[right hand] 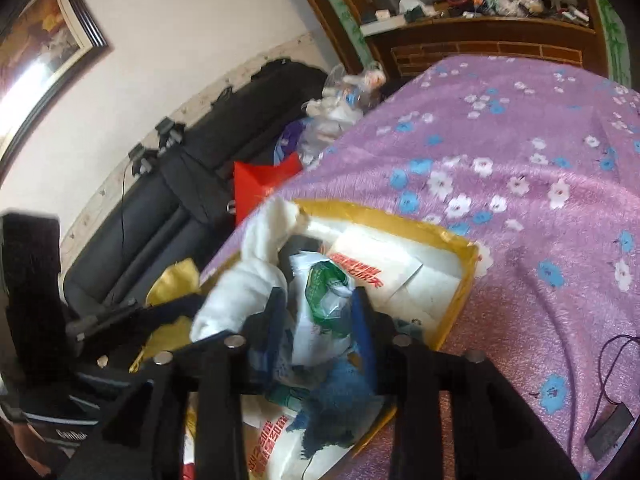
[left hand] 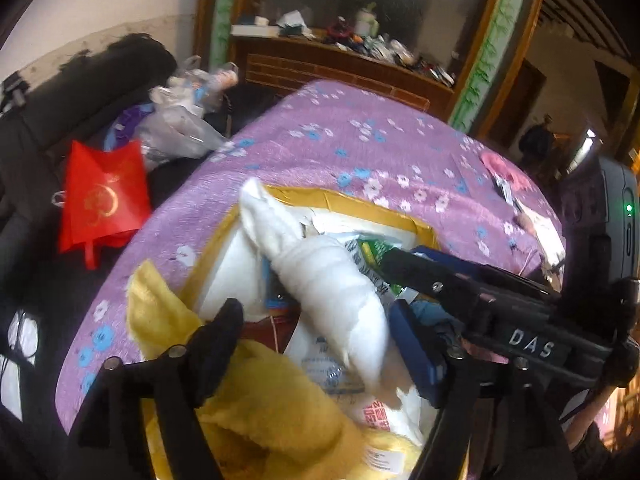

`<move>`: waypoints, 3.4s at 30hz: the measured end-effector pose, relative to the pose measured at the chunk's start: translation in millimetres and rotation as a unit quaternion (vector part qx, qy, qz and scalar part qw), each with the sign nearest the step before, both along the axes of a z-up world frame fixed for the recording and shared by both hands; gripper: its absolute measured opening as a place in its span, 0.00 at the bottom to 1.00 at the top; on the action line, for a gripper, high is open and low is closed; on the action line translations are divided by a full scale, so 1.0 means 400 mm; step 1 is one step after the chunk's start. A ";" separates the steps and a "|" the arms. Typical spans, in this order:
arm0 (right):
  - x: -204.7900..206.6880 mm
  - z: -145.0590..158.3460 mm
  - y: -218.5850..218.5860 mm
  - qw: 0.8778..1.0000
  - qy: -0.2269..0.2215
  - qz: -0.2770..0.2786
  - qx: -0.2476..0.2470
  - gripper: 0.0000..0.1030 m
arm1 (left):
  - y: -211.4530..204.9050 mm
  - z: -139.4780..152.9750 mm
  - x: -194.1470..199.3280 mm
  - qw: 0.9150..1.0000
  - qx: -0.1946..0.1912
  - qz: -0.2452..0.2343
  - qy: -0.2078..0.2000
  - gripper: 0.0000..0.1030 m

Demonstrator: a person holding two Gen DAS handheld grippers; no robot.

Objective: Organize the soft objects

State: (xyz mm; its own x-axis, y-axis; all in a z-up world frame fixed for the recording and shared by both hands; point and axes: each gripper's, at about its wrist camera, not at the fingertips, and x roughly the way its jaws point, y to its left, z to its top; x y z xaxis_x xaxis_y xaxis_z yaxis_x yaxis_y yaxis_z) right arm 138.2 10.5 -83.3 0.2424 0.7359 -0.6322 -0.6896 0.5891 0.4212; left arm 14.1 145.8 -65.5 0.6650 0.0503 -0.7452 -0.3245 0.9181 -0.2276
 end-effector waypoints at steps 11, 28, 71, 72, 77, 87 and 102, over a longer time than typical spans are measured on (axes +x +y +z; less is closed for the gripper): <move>-0.031 0.065 -0.064 0.998 -0.035 -0.003 0.055 0.75 | -0.072 0.081 -0.146 0.988 0.095 0.102 -0.062 0.93; -0.239 0.056 -0.243 0.998 0.017 -0.051 0.012 0.75 | -0.174 0.097 -0.275 0.987 0.115 0.110 -0.037 0.95; -0.287 0.075 -0.171 0.997 -0.039 -0.045 -0.047 0.75 | -0.125 0.055 -0.320 0.978 0.142 0.153 0.024 0.97; -0.288 0.076 -0.166 0.997 -0.042 -0.043 -0.050 0.75 | -0.124 0.056 -0.319 0.977 0.143 0.153 0.024 0.97; -0.295 0.081 -0.155 0.997 -0.044 -0.040 -0.050 0.75 | -0.123 0.057 -0.325 0.977 0.146 0.155 0.025 0.97; -0.303 0.075 -0.148 0.997 -0.044 -0.041 -0.056 0.75 | -0.121 0.048 -0.336 0.977 0.142 0.158 0.029 0.97; -0.313 0.070 -0.144 0.997 -0.039 -0.040 -0.062 0.75 | -0.122 0.038 -0.337 0.975 0.147 0.160 0.041 0.97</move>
